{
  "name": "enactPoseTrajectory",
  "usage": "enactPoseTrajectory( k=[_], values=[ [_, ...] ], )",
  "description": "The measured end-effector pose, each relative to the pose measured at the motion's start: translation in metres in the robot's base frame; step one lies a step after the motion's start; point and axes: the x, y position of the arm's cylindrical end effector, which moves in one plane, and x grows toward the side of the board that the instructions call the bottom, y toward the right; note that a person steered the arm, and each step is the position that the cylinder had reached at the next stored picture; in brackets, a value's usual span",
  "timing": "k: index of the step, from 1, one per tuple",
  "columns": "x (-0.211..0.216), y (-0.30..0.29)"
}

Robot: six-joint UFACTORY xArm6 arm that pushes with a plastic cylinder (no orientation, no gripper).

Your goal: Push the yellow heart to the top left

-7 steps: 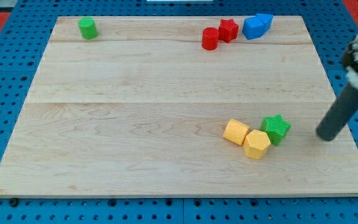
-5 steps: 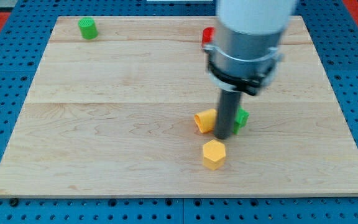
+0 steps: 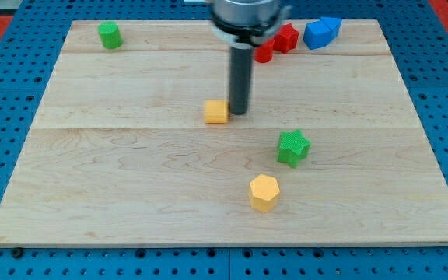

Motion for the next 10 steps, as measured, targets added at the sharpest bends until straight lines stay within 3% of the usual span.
enactPoseTrajectory(
  k=[1,2,4,5,6,7,8,9,10],
  values=[
    [0.013,-0.052],
    [0.019,-0.047],
    [0.007,-0.193],
    [-0.009,-0.154],
    [0.036,-0.124],
    [0.035,-0.079],
    [0.007,-0.09],
    [0.006,-0.138],
    [-0.022,-0.116]
  ],
)
